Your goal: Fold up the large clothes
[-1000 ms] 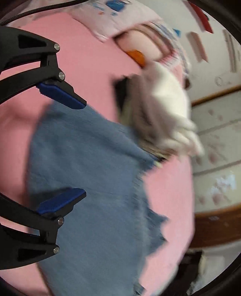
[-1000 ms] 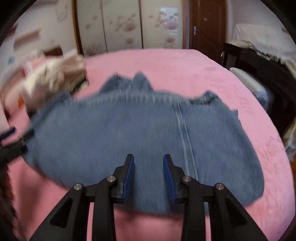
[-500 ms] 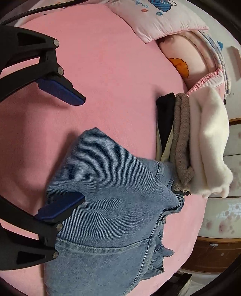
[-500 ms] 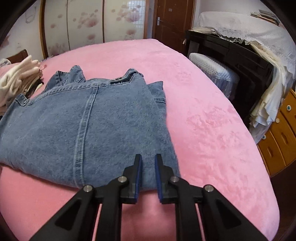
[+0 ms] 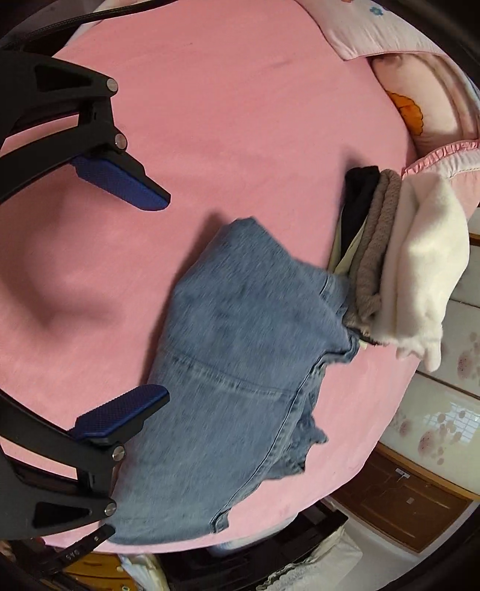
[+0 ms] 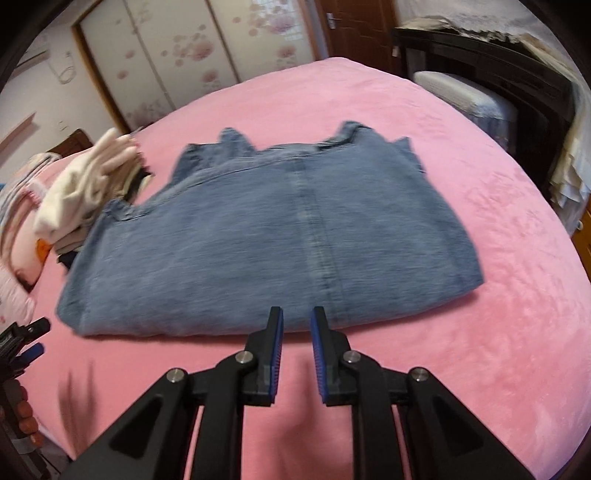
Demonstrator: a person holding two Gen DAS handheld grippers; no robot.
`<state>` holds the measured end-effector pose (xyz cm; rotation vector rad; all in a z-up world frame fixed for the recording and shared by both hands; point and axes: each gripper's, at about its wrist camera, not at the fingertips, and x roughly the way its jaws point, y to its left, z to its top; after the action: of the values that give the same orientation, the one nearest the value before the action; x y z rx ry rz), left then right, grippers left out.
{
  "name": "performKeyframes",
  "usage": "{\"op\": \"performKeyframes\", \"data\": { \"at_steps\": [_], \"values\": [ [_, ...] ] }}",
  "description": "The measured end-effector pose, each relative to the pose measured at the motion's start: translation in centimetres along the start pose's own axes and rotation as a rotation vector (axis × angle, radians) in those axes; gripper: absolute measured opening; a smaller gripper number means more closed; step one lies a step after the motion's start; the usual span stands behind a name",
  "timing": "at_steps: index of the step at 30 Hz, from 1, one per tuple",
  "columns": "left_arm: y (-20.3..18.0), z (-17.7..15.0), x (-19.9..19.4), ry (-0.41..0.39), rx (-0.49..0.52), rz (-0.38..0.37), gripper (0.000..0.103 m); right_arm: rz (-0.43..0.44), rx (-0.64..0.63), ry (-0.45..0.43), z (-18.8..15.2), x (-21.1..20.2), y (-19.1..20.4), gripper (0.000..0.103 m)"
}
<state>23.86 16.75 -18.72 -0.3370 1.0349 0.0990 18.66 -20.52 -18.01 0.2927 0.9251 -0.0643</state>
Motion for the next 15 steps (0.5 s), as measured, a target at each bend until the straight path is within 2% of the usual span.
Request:
{"op": "performKeyframes", "data": {
  "at_steps": [3, 7, 11, 15],
  "values": [
    [-0.9, -0.5, -0.7, 0.003, 0.008, -0.035, 0.095, 0.03, -0.042, -0.009, 0.0, -0.8, 2.1, 0.015],
    [-1.4, -1.0, -0.2, 0.021, -0.018, -0.135, 0.095, 0.048, -0.118, -0.054, 0.4, -1.8, 4.8, 0.015],
    [-0.1, -1.4, 1.8, 0.021, -0.109, -0.251, 0.095, 0.057, -0.165, -0.083, 0.7, -1.9, 6.5, 0.015],
    [1.9, -1.7, 4.5, 0.017, -0.221, -0.311, 0.095, 0.065, -0.177, -0.101, 0.8, -1.0, 7.5, 0.015]
  ]
}}
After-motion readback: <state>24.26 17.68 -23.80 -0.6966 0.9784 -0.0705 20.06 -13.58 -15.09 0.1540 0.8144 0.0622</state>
